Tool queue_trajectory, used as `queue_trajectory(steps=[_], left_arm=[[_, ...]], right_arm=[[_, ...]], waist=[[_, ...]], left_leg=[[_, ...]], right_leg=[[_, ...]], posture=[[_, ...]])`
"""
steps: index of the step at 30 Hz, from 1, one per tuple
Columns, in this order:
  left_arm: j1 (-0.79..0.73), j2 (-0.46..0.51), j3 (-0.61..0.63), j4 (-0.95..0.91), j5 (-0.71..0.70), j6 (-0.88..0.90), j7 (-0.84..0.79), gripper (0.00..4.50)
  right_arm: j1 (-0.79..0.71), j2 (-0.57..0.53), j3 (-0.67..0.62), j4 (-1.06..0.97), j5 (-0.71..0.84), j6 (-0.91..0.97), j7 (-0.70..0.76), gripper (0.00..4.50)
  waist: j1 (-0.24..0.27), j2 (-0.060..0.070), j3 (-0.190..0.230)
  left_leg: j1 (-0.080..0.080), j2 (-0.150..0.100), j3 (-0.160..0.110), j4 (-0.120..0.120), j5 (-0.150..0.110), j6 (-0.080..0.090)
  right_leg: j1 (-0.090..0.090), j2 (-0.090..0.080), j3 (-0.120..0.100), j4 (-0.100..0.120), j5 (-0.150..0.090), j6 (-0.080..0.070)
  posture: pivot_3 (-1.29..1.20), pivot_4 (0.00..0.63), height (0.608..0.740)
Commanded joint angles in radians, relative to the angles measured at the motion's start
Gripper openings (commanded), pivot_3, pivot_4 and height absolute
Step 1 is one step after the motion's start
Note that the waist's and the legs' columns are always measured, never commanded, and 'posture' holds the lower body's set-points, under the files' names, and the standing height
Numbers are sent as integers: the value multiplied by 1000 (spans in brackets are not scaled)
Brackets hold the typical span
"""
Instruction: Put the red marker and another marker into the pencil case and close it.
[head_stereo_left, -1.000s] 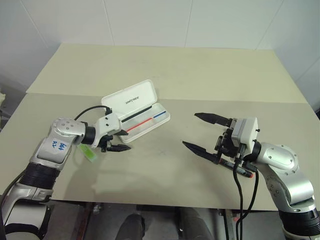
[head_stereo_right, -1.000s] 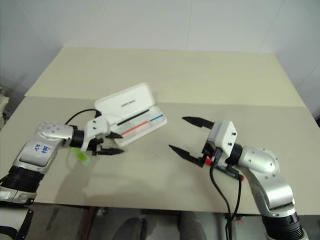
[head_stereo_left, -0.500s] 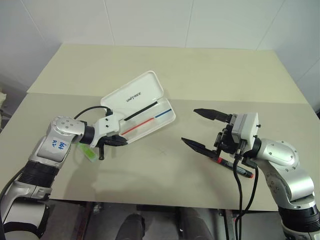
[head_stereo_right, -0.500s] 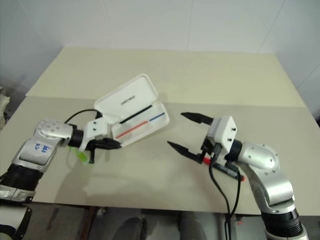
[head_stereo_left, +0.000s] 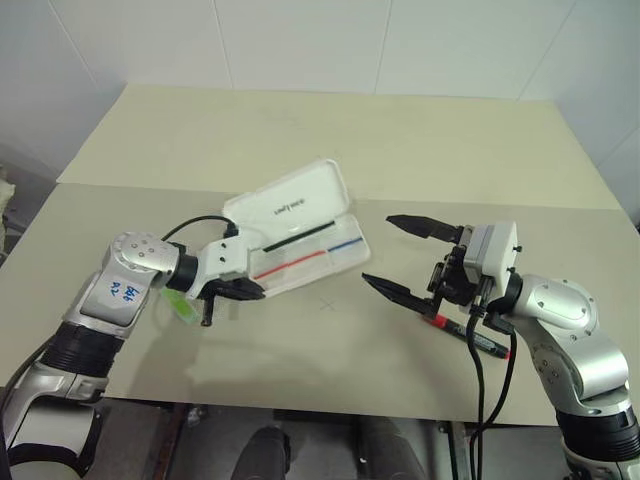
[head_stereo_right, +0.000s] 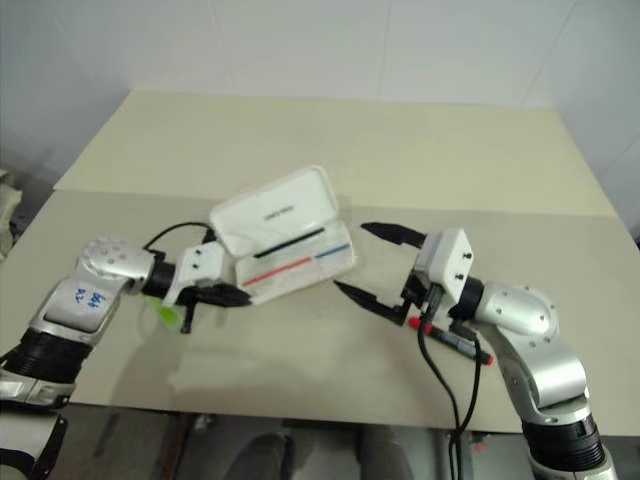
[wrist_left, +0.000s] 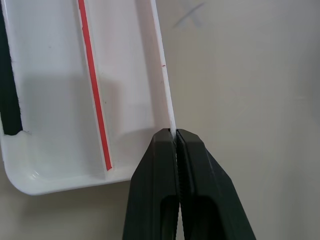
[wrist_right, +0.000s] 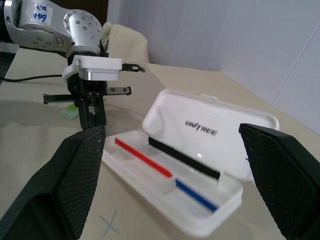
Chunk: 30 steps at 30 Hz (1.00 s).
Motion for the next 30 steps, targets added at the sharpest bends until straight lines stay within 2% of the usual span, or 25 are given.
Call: queue_trajectory(steps=[1, 7, 12, 22, 27, 28, 30], left_arm=[[9, 22, -17, -80, -35, -12, -70, 10], [-4, 50, -59, -104, -21, -61, -162, 10], [-13, 52, -68, -88, -3, -86, -173, 10], [-65, -29, -127, 24, 81, -136, -114, 10], [-71, -54, -135, 19, 98, -94, -92, 10], [-68, -56, -138, 14, 101, -88, -94, 449], [-62, -63, -142, 2, 103, -74, -85, 996]], right_arm=[[-4, -17, -19, -42, 25, 5, 8, 4500], [77, -97, -77, -90, 91, 60, 46, 4500], [116, -128, -116, -124, 117, 80, 39, 4500], [137, -122, -126, -178, 131, 106, -13, 4500], [125, -120, -119, -178, 132, 110, -23, 4500], [123, -119, -118, -178, 132, 110, -25, 4500], [119, -117, -115, -178, 131, 109, -28, 4500]], waist=[[-1, 0, 0], [-1, 0, 0], [-2, 0, 0], [12, 0, 0], [27, 0, 0], [27, 0, 0], [23, 0, 0]], left_leg=[[0, 0, 0, 0, 0, 0], [0, 0, 0, 0, 0, 0], [0, 0, 0, 1, 0, 0], [1, -1, 0, 7, 0, 1], [3, -1, 0, 8, 1, 2], [3, -1, -1, 8, 1, 2], [3, -1, -1, 8, 1, 2]], right_leg=[[0, 0, 0, 0, 0, 0], [0, 0, 0, -1, 0, 0], [0, 1, 0, -2, 0, 0], [2, 0, 1, 1, 0, 0], [5, 0, 1, 1, 0, 0], [5, 0, 1, 1, 0, 0], [5, 0, 1, 1, 0, 0]], posture=[[0, 150, 740], [0, 150, 740], [0, 150, 740], [0, 150, 740], [0, 150, 740], [0, 150, 740], [0, 150, 740]])
